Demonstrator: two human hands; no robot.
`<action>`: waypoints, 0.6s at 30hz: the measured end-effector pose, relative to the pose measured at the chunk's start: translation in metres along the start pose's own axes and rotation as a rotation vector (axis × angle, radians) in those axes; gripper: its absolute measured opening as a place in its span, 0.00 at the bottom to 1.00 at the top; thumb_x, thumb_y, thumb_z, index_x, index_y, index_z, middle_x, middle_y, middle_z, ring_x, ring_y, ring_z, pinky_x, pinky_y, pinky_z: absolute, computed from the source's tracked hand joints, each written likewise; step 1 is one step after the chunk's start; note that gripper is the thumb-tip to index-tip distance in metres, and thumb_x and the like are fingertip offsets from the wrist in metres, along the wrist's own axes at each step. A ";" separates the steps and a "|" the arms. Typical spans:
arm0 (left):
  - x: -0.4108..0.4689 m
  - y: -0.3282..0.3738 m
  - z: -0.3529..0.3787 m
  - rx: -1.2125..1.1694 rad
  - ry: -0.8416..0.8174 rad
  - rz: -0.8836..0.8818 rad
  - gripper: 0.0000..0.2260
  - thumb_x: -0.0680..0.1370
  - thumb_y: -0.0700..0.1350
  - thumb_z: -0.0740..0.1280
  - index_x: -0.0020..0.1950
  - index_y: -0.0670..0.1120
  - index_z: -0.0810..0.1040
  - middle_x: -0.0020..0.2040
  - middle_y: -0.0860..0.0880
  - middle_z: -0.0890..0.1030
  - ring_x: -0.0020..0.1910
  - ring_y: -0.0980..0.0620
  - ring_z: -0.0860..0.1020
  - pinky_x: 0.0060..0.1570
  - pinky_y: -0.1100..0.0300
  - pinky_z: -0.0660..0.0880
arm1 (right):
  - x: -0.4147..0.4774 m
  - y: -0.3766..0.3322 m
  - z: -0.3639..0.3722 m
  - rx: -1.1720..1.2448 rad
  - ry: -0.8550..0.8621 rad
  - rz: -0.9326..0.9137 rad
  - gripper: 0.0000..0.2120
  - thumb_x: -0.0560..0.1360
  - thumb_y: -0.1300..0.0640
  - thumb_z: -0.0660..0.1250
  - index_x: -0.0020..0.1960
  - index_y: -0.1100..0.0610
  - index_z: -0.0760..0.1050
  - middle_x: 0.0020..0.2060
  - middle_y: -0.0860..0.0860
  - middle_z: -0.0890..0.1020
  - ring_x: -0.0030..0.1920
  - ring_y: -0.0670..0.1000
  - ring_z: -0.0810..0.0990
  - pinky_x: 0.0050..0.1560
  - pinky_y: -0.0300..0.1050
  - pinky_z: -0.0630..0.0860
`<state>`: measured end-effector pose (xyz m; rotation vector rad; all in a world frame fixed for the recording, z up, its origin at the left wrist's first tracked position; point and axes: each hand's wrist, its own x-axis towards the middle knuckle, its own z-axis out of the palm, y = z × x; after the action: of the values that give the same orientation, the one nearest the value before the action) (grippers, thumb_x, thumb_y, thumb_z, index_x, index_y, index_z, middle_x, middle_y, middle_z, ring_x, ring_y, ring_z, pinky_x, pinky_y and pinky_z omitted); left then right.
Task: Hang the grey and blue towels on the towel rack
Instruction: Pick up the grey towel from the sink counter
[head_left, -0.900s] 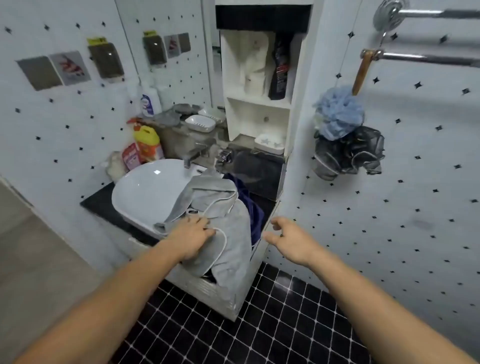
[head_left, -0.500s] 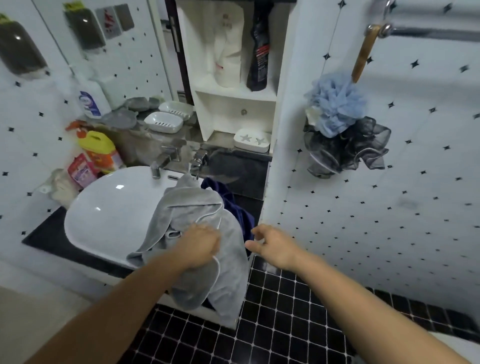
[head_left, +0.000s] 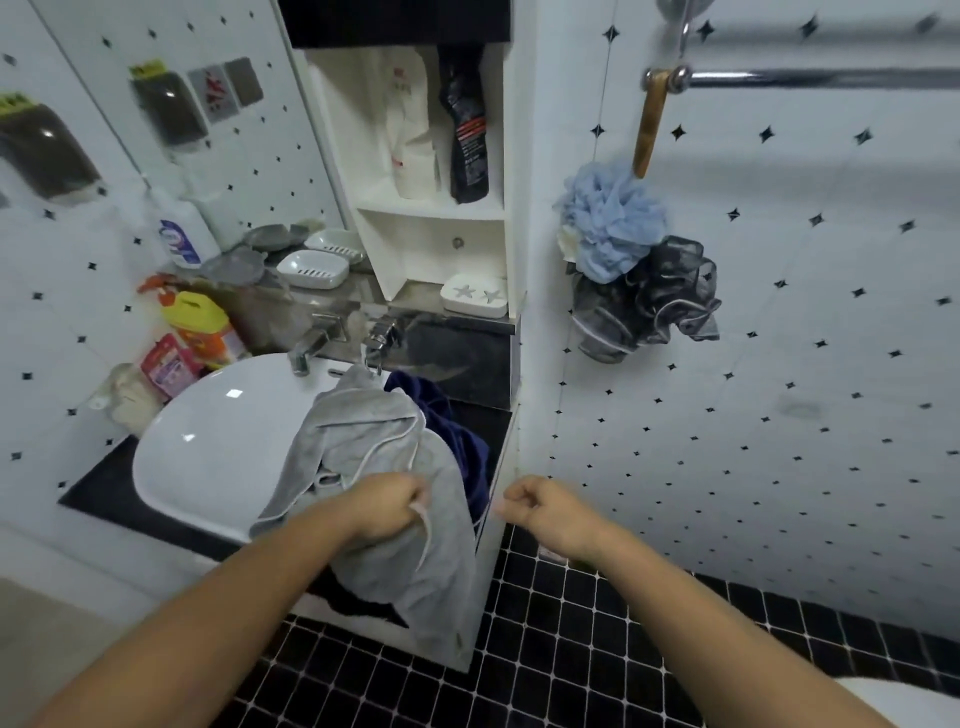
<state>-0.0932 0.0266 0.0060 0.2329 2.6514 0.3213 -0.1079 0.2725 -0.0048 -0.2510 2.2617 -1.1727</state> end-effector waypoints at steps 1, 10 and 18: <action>0.000 0.016 -0.013 -0.119 0.087 0.004 0.01 0.76 0.43 0.63 0.44 0.48 0.73 0.47 0.46 0.80 0.48 0.46 0.78 0.48 0.53 0.72 | -0.006 0.001 -0.005 0.016 -0.010 -0.013 0.22 0.73 0.43 0.69 0.62 0.54 0.74 0.48 0.44 0.79 0.50 0.44 0.78 0.58 0.43 0.75; -0.015 0.229 -0.134 -0.521 0.489 0.318 0.07 0.78 0.42 0.67 0.41 0.48 0.73 0.37 0.52 0.74 0.39 0.54 0.71 0.44 0.55 0.69 | -0.062 -0.004 -0.078 0.298 0.059 -0.293 0.20 0.65 0.45 0.75 0.53 0.50 0.75 0.48 0.49 0.83 0.45 0.43 0.83 0.50 0.41 0.79; -0.061 0.361 -0.246 -0.664 0.818 0.554 0.10 0.79 0.39 0.66 0.39 0.48 0.73 0.33 0.53 0.72 0.31 0.62 0.69 0.36 0.66 0.66 | -0.103 0.022 -0.174 0.286 0.368 -0.329 0.11 0.74 0.59 0.70 0.36 0.57 0.71 0.28 0.47 0.74 0.24 0.38 0.69 0.27 0.29 0.65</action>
<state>-0.1128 0.3133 0.3405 0.7338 2.9578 1.7536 -0.1202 0.4476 0.0973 -0.3248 2.3768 -1.8251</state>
